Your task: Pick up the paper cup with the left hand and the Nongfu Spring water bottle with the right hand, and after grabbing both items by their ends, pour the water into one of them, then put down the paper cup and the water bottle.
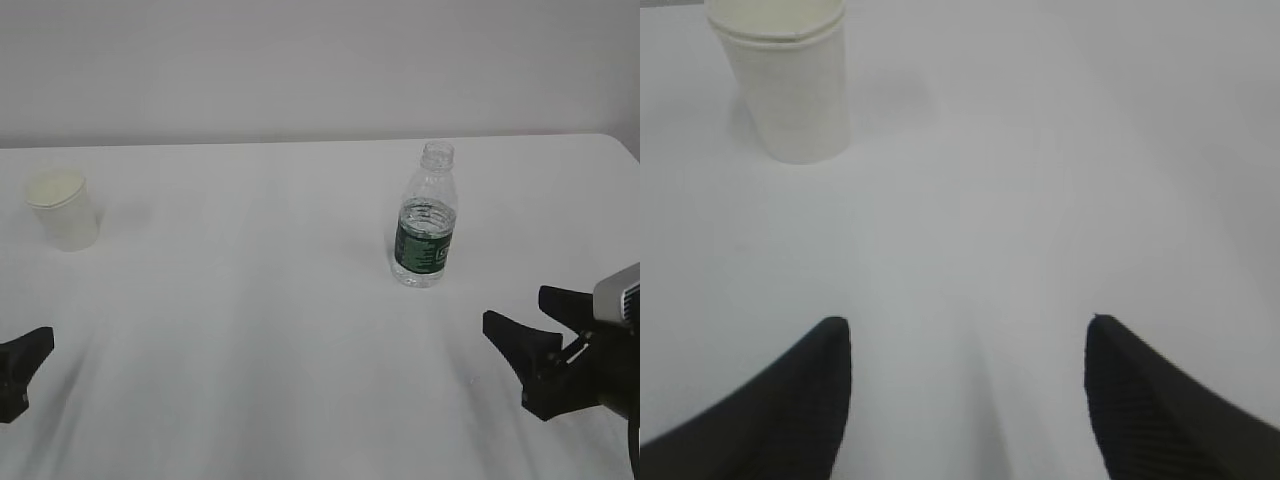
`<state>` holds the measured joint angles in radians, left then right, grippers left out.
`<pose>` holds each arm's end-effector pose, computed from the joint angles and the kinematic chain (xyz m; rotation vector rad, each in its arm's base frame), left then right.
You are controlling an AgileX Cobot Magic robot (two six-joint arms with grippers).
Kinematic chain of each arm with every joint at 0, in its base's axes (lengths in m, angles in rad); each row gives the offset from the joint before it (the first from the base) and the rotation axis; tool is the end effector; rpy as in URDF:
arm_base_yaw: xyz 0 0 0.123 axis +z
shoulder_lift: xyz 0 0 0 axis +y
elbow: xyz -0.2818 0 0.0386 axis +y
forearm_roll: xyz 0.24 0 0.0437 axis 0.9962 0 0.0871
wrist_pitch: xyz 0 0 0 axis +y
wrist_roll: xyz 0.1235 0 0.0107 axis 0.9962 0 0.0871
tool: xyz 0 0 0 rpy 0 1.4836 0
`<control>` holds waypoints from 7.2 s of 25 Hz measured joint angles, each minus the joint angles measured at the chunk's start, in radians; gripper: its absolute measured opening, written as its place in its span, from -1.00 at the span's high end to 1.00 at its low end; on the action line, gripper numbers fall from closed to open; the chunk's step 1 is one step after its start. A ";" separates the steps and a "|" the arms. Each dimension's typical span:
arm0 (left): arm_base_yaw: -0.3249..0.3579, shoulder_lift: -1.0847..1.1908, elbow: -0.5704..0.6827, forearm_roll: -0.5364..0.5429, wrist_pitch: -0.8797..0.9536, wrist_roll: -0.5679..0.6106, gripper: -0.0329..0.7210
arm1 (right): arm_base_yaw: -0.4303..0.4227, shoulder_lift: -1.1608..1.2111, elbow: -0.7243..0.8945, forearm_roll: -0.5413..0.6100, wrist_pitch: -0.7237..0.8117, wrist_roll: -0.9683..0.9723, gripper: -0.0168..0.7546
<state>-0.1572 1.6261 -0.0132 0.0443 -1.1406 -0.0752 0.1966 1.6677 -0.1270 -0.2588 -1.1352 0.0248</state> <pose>0.1991 -0.0366 0.1139 0.1250 1.9563 -0.1801 0.2205 0.0732 0.1218 -0.4252 1.8557 0.2973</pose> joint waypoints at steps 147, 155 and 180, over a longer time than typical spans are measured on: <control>-0.030 0.038 -0.047 -0.029 -0.004 -0.002 -0.64 | 0.000 0.605 -0.735 -0.094 0.030 0.039 -0.50; -0.030 0.038 -0.047 -0.029 -0.004 -0.002 -0.64 | 0.000 0.605 -0.735 -0.122 0.030 0.039 -0.37; -0.030 0.038 -0.047 -0.035 -0.004 -0.002 -0.64 | 0.000 0.571 -0.735 -0.185 0.068 0.041 -0.30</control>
<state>-0.1869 1.6642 -0.0599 0.0089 -1.1445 -0.0768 0.1966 2.2385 -0.8619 -0.4440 -1.0675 0.0661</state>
